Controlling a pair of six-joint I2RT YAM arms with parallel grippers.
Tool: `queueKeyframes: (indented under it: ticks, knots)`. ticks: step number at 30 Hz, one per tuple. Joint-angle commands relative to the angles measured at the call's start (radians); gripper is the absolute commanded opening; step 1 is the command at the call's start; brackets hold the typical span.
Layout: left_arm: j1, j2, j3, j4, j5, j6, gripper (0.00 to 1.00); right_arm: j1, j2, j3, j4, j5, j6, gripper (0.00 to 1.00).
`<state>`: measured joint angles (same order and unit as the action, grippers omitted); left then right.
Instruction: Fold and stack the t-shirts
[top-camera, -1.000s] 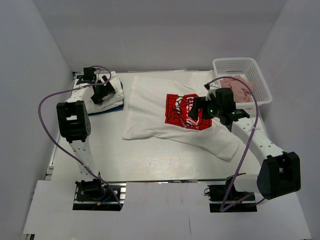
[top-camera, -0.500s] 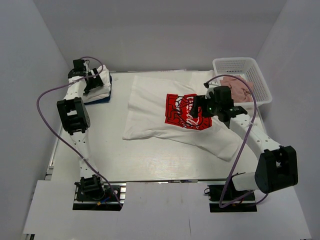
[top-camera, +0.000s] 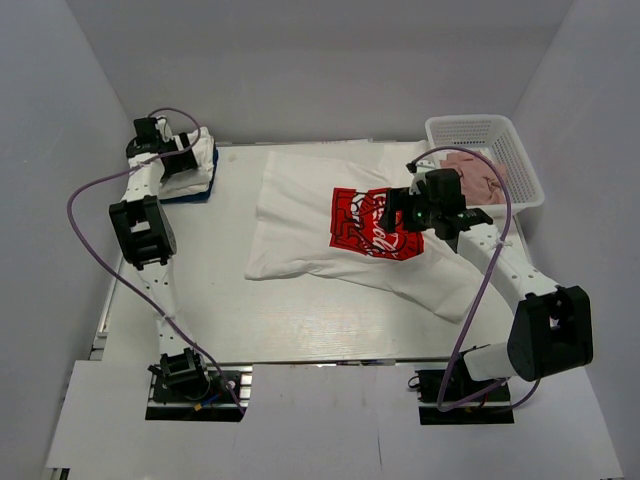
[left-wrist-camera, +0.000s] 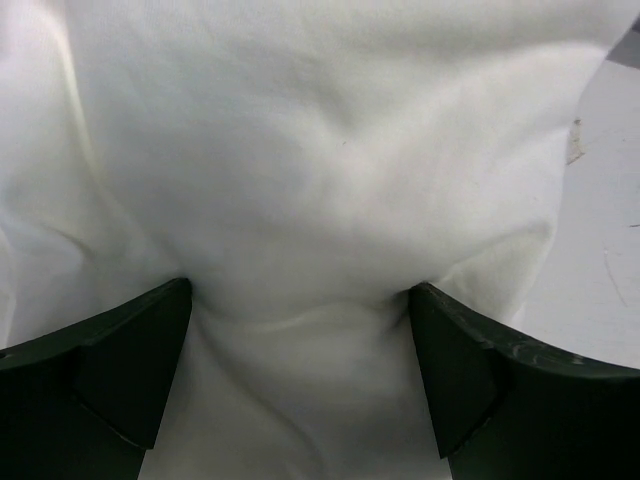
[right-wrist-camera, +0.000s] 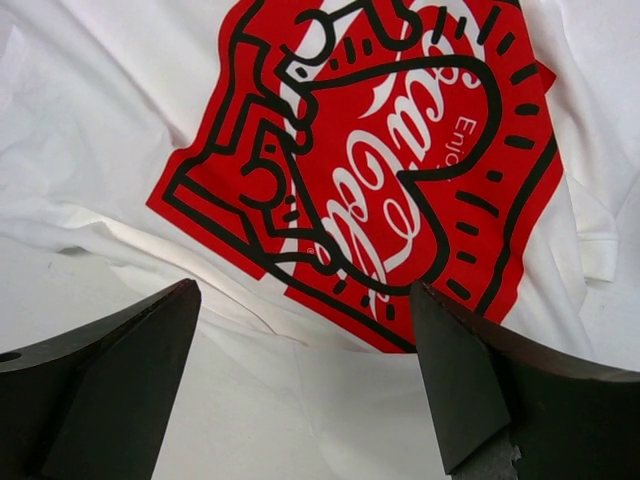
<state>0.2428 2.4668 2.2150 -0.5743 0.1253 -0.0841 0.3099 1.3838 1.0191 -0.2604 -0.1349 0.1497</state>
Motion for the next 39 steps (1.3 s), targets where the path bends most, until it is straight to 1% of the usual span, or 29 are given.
queueKeyframes:
  ticks: [1, 3, 5, 7, 8, 9, 10, 11, 12, 13, 14, 15, 17, 18, 19, 20, 21, 22, 23, 24, 25, 27, 29, 30, 32, 35, 37, 38, 39]
  knots:
    - [0.006, -0.083, 0.067, 0.013, 0.059, -0.038, 1.0, 0.001, -0.012, 0.05, 0.013, -0.022, -0.006, 0.91]
    - [0.006, -0.129, 0.109, 0.025, 0.083, -0.093, 1.0, 0.005, -0.02, 0.053, 0.018, -0.028, -0.007, 0.91]
    - [0.006, -0.215, 0.109, 0.047, 0.097, -0.146, 1.0, 0.004, -0.038, 0.05, 0.026, -0.031, 0.002, 0.91]
    - [-0.017, -0.279, 0.068, 0.047, 0.128, -0.19, 1.0, 0.0, -0.058, 0.035, 0.032, -0.025, 0.028, 0.91]
    - [-0.017, -0.34, 0.051, 0.047, 0.128, -0.2, 1.0, 0.0, -0.063, 0.027, 0.038, -0.009, 0.037, 0.91]
    - [-0.033, -0.373, 0.029, 0.038, 0.128, -0.2, 1.0, -0.005, -0.089, -0.008, 0.041, 0.01, 0.109, 0.91]
    - [-0.045, -0.408, -0.047, 0.037, 0.128, -0.268, 1.0, -0.002, -0.1, -0.025, 0.05, 0.023, 0.134, 0.91]
    - [-0.045, -0.446, -0.102, 0.037, 0.146, -0.293, 1.0, -0.006, -0.109, -0.042, 0.068, 0.068, 0.161, 0.91]
    - [-0.059, -0.53, -0.229, 0.095, 0.181, -0.31, 1.0, -0.005, -0.147, -0.086, 0.07, 0.09, 0.232, 0.91]
    - [-0.088, -0.573, -0.295, 0.118, 0.181, -0.342, 1.0, -0.005, -0.161, -0.102, 0.073, 0.107, 0.25, 0.91]
    - [-0.106, -0.615, -0.36, 0.138, 0.2, -0.342, 1.0, -0.008, -0.173, -0.114, 0.06, 0.174, 0.283, 0.91]
    - [-0.126, -0.691, -0.486, 0.178, 0.214, -0.353, 1.0, -0.006, -0.214, -0.149, 0.047, 0.199, 0.313, 0.91]
    - [-0.195, -0.761, -0.605, 0.189, 0.204, -0.381, 1.0, -0.009, -0.251, -0.171, -0.018, 0.297, 0.37, 0.91]
    - [-0.22, -0.793, -0.717, 0.198, 0.204, -0.391, 1.0, -0.009, -0.275, -0.204, -0.036, 0.32, 0.384, 0.91]
    - [-0.267, -0.848, -0.771, 0.198, 0.188, -0.405, 1.0, -0.017, -0.282, -0.221, -0.065, 0.327, 0.386, 0.91]
    - [-0.29, -0.873, -0.823, 0.198, 0.2, -0.405, 1.0, -0.017, -0.296, -0.229, -0.098, 0.327, 0.392, 0.91]
    - [-0.312, -0.894, -0.919, 0.198, 0.2, -0.405, 1.0, -0.02, -0.301, -0.241, -0.114, 0.327, 0.392, 0.91]
    - [-0.333, -0.913, -0.964, 0.164, 0.189, -0.405, 1.0, -0.022, -0.31, -0.247, -0.138, 0.327, 0.392, 0.91]
    - [-0.367, -0.925, -1.004, 0.142, 0.209, -0.405, 1.0, -0.023, -0.312, -0.26, -0.163, 0.327, 0.39, 0.91]
    - [-0.376, -0.934, -1.075, 0.114, 0.221, -0.405, 1.0, -0.023, -0.315, -0.272, -0.175, 0.345, 0.392, 0.91]
    - [-0.387, -0.948, -1.104, 0.047, 0.221, -0.405, 1.0, -0.029, -0.319, -0.277, -0.201, 0.354, 0.407, 0.91]
    - [-0.407, -0.966, -1.191, -0.01, 0.16, -0.414, 1.0, -0.031, -0.324, -0.296, -0.244, 0.385, 0.435, 0.91]
    - [-0.418, -1.011, -1.242, -0.073, 0.091, -0.434, 1.0, -0.038, -0.328, -0.318, -0.295, 0.409, 0.464, 0.91]
    - [-0.427, -1.026, -1.277, -0.085, 0.079, -0.447, 1.0, -0.041, -0.336, -0.33, -0.325, 0.412, 0.484, 0.91]
    - [-0.427, -1.075, -1.325, -0.085, 0.06, -0.457, 1.0, -0.046, -0.342, -0.352, -0.355, 0.412, 0.511, 0.91]
    - [-0.427, -1.086, -1.359, -0.065, 0.051, -0.468, 1.0, -0.051, -0.379, -0.385, -0.387, 0.413, 0.543, 0.91]
    - [-0.427, -1.063, -1.368, -0.042, 0.03, -0.491, 1.0, -0.057, -0.39, -0.415, -0.414, 0.42, 0.56, 0.91]
    - [-0.427, -1.05, -1.379, 0.0, 0.03, -0.491, 1.0, -0.057, -0.423, -0.418, -0.431, 0.423, 0.591, 0.91]
    - [-0.427, -1.018, -1.379, 0.022, 0.03, -0.5, 0.98, -0.063, -0.436, -0.431, -0.444, 0.423, 0.602, 0.91]
